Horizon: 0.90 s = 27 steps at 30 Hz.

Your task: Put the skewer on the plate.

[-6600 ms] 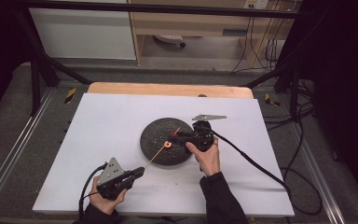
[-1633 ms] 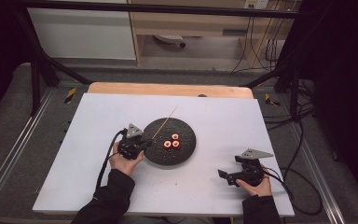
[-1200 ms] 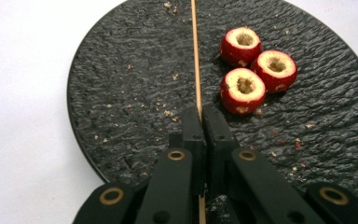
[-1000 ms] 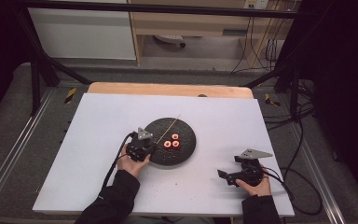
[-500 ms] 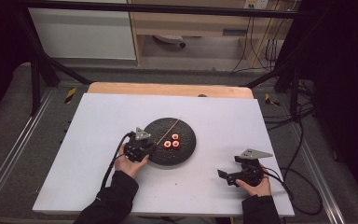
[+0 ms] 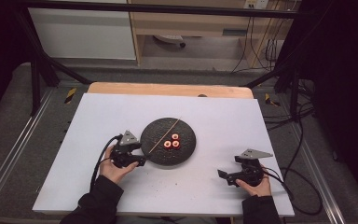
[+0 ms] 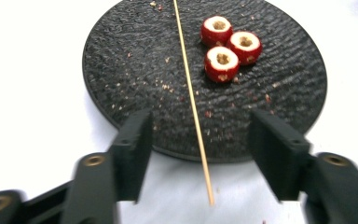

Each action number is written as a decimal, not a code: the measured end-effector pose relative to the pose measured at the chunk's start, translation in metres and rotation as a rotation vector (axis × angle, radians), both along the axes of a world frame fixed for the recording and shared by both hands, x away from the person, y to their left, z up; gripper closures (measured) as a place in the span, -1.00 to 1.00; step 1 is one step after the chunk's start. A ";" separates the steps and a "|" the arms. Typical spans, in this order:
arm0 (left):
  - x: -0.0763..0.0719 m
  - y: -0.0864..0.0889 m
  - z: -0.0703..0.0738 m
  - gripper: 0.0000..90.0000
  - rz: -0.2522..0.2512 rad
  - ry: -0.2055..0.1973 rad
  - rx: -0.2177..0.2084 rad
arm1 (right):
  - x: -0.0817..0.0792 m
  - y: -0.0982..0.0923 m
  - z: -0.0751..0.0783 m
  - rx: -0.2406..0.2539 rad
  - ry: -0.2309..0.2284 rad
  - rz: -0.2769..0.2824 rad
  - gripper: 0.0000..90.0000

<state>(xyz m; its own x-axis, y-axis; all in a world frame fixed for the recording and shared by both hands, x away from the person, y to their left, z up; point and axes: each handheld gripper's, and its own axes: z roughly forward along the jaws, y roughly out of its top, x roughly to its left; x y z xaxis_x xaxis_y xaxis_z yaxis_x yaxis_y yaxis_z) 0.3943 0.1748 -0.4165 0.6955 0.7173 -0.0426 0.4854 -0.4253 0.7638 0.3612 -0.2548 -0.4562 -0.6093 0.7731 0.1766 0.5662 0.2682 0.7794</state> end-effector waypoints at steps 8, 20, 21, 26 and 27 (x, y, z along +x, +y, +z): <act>-0.016 0.028 -0.004 -0.60 0.015 -0.010 -0.003 | 0.000 0.000 -0.001 -0.003 0.001 0.000 -0.98; -0.041 0.070 -0.018 -0.83 0.070 -0.028 -0.011 | 0.000 0.001 -0.002 -0.014 0.008 0.006 -0.98; -0.043 0.075 -0.020 -0.83 0.072 -0.025 -0.017 | 0.000 0.001 -0.002 -0.016 0.007 0.007 -0.98; -0.049 0.087 -0.030 -0.83 0.074 -0.014 -0.015 | 0.000 0.001 -0.002 -0.019 0.010 0.009 -0.98; -0.050 0.088 -0.031 -0.83 0.072 -0.013 -0.015 | 0.000 0.001 -0.002 -0.018 0.011 0.007 -0.98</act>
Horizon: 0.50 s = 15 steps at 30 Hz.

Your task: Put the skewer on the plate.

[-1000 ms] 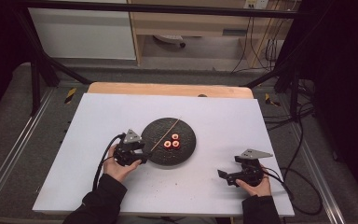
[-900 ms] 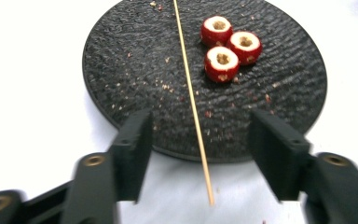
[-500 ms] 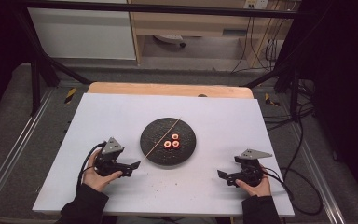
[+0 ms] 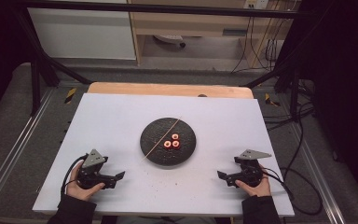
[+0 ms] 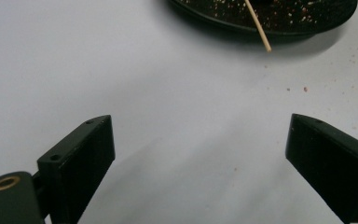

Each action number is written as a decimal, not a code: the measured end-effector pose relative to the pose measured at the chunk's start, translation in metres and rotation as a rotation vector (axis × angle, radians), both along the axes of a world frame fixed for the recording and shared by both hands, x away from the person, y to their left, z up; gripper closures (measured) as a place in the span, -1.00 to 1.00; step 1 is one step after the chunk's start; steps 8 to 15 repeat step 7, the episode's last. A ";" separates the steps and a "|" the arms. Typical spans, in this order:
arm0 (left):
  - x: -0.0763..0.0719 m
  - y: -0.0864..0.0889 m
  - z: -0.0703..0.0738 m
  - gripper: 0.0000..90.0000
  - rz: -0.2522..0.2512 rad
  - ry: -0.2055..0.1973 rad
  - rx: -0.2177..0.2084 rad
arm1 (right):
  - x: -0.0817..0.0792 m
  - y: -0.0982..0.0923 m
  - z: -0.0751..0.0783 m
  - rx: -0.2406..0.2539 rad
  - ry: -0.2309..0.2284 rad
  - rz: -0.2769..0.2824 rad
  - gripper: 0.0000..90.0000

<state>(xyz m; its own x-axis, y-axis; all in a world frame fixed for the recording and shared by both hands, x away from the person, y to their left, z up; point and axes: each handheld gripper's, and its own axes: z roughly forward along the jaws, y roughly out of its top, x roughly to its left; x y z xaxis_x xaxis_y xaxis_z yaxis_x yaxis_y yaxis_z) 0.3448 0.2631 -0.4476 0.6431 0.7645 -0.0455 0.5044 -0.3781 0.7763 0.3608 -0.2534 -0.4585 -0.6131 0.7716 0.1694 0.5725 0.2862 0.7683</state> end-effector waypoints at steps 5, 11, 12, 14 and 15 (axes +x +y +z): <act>-0.001 0.003 -0.002 -0.83 -0.008 0.002 -0.007 | 0.000 0.000 0.000 0.000 0.001 0.005 -0.98; -0.001 0.003 -0.002 -0.83 -0.013 0.003 -0.001 | 0.000 0.000 0.000 0.000 -0.002 0.005 -0.98; -0.001 0.003 -0.002 -0.83 -0.013 0.003 -0.001 | 0.000 0.000 0.000 0.000 -0.002 0.005 -0.98; -0.001 0.003 -0.002 -0.83 -0.013 0.003 -0.001 | 0.000 0.000 0.000 0.000 -0.002 0.005 -0.98; -0.001 0.003 -0.002 -0.83 -0.013 0.003 -0.001 | 0.000 0.000 0.000 0.000 -0.002 0.005 -0.98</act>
